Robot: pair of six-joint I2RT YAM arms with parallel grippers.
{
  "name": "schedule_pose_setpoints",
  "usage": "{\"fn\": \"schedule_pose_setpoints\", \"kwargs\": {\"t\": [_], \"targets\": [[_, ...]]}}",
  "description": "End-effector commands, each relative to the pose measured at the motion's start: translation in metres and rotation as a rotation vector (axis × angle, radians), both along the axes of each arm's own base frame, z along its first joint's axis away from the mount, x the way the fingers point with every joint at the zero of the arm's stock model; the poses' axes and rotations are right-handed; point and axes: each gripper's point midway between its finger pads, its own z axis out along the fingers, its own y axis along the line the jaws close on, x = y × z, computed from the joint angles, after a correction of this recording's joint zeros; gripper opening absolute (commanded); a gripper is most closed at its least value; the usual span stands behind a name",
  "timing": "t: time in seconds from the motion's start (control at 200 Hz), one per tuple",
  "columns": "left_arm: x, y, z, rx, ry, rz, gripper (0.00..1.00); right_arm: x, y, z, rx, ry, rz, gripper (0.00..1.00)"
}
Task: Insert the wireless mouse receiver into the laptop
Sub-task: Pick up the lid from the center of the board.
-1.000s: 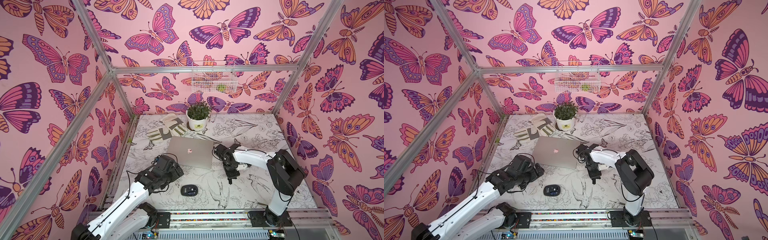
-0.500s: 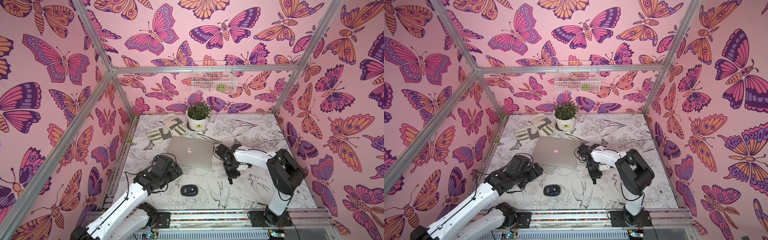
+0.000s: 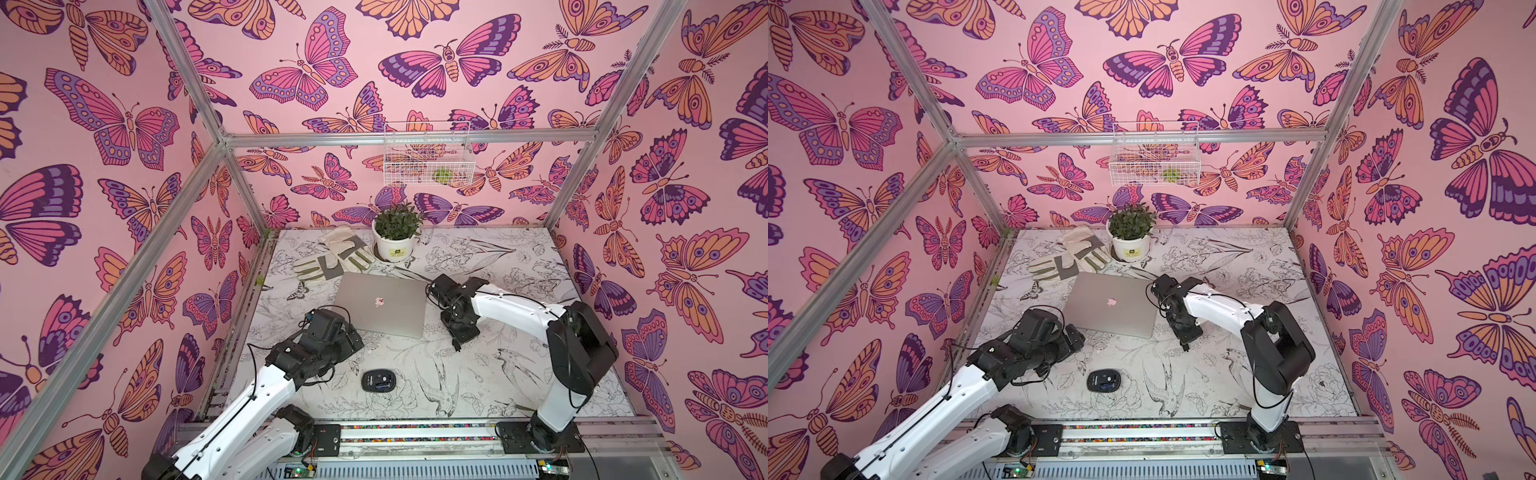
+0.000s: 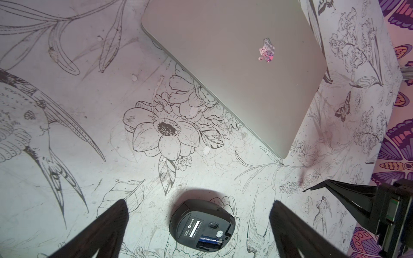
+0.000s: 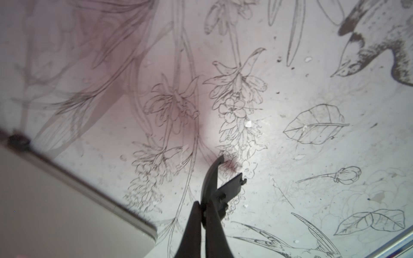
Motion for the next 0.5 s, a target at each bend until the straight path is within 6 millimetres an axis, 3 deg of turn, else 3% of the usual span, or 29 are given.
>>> {"fn": "schedule_pose_setpoints", "kwargs": {"t": [0.0,0.08,0.285,0.366,0.496], "targets": [[0.002,-0.010,0.005,-0.049,-0.020,-0.067,1.00,0.004,0.009,0.021,0.050,-0.061,0.230,0.00],[0.000,-0.015,0.001,-0.078,-0.008,-0.095,1.00,0.003,0.022,0.031,0.117,-0.123,0.389,0.00],[-0.012,-0.038,-0.007,-0.179,0.006,-0.255,0.97,-0.014,0.066,0.095,0.443,-0.513,0.787,0.00],[-0.021,-0.042,-0.010,-0.190,0.015,-0.311,0.97,-0.026,0.073,0.115,0.525,-0.622,0.872,0.00],[-0.030,-0.041,-0.010,-0.160,0.011,-0.381,0.97,-0.051,0.077,0.124,0.598,-0.620,0.994,0.00]]}}
